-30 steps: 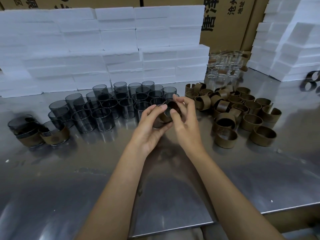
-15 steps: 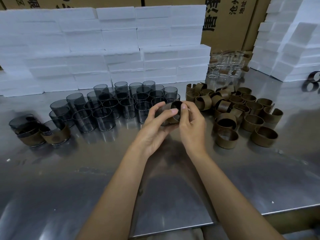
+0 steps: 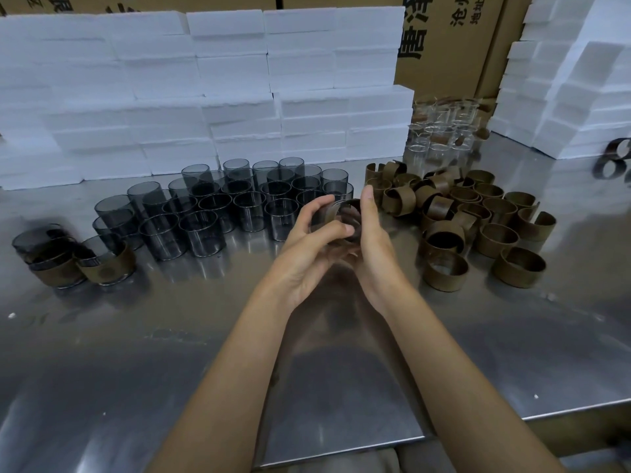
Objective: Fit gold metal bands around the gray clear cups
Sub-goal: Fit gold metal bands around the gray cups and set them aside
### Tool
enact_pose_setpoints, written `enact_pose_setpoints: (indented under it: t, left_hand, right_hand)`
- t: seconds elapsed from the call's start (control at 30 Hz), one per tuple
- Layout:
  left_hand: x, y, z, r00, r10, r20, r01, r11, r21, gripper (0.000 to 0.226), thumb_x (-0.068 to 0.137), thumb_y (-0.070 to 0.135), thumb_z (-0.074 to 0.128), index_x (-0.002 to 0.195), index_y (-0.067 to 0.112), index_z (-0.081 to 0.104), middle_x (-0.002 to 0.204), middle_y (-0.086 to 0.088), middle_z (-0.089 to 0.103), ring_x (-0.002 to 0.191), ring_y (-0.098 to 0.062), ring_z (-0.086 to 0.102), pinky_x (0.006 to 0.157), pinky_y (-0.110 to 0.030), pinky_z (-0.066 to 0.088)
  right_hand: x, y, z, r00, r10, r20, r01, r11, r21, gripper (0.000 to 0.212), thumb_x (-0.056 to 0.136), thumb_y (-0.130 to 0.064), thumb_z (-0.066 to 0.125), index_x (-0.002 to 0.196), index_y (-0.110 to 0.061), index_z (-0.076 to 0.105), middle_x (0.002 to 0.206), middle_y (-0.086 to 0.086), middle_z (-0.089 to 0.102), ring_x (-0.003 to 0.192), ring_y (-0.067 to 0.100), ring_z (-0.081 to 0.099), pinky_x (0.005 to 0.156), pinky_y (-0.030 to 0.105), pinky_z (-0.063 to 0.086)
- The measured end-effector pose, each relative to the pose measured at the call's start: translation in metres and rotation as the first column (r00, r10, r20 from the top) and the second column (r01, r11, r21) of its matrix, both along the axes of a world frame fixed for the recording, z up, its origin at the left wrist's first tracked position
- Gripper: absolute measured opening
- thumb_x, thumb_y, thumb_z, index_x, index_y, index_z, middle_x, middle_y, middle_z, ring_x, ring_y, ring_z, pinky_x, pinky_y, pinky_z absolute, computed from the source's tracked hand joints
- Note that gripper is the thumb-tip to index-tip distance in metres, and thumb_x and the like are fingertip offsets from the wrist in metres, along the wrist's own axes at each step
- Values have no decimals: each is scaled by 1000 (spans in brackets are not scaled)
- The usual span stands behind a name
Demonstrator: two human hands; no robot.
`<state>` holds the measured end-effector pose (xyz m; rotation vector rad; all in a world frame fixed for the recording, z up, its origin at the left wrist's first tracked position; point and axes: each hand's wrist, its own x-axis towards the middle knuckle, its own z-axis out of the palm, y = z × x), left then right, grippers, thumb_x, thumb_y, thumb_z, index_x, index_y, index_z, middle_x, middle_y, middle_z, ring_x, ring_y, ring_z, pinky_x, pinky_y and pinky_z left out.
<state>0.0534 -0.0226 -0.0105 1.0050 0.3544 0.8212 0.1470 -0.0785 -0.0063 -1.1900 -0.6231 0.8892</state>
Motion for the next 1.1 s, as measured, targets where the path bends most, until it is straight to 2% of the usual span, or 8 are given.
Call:
enact_pose_setpoints:
  t: [0.33, 0.43, 0.53, 0.67, 0.83, 0.93, 1.03, 1.1]
  left_hand:
    - [2, -7, 4, 998, 36, -51, -35, 999, 14, 62, 71, 1, 71, 129, 22, 64, 137, -25, 58, 104, -29, 73, 81, -38, 61]
    - [2, -7, 4, 998, 27, -52, -27, 1000, 1, 62, 71, 1, 70, 129, 21, 64, 137, -25, 58, 106, -31, 71, 80, -42, 61]
    - [0, -5, 4, 998, 24, -61, -25, 1000, -14, 63, 71, 4, 74, 131, 21, 64, 126, -19, 67, 101, -30, 71, 78, -40, 60]
    - [1, -7, 1, 994, 23, -103, -21, 1000, 17, 48, 73, 13, 79, 119, 27, 72, 115, -10, 68, 70, -21, 68, 60, -29, 55]
    - [3, -9, 4, 977, 49, -207, -33, 996, 81, 53, 74, 44, 83, 124, 32, 67, 99, -6, 71, 60, -20, 63, 53, -27, 50]
    - [4, -7, 10, 915, 203, -348, -178, 979, 105, 52, 91, 69, 52, 113, 23, 63, 69, 5, 69, 53, -12, 56, 51, -27, 39]
    - [2, -6, 10, 785, 427, -450, -391, 904, 175, 45, 103, 55, 39, 78, 27, 63, 55, 18, 62, 49, 0, 52, 60, -27, 37]
    - [0, -5, 10, 808, 453, -377, -468, 882, 59, 34, 102, 39, 50, 73, 26, 62, 58, 18, 65, 54, 2, 58, 67, -28, 41]
  right_hand:
    - [0, -1, -6, 982, -149, 119, 144, 988, 45, 67, 92, -79, 38, 100, -25, 77, 93, -11, 79, 91, 2, 73, 87, 28, 55]
    - [0, -2, -4, 982, -152, 114, 148, 988, 44, 69, 88, -82, 39, 103, -26, 76, 96, -10, 79, 95, 4, 73, 95, 34, 56]
    - [-3, -3, -1, 986, -140, 87, 137, 990, 41, 77, 77, -86, 39, 108, -25, 75, 99, -6, 79, 100, 10, 73, 99, 41, 56]
    - [-1, -2, 1, 980, -199, -14, 199, 980, 24, 59, 98, -69, 42, 115, -20, 72, 107, 4, 77, 104, 22, 73, 96, 48, 58]
    - [5, 0, -2, 976, -194, -100, 196, 980, 10, 56, 101, -60, 45, 121, -13, 69, 108, 10, 77, 99, 27, 74, 69, 36, 59]
    - [1, 2, -2, 979, -196, -45, 198, 979, 41, 48, 101, -60, 46, 116, -19, 68, 114, 7, 74, 107, 21, 72, 92, 41, 59]
    - [-11, 5, -6, 977, -171, 129, 167, 985, 37, 40, 100, -58, 50, 104, -21, 67, 107, 7, 73, 105, 15, 69, 99, 35, 53]
    - [-17, 6, -5, 991, -119, 52, 118, 993, 30, 30, 99, -48, 59, 102, -20, 68, 105, 9, 74, 104, 21, 69, 96, 35, 53]
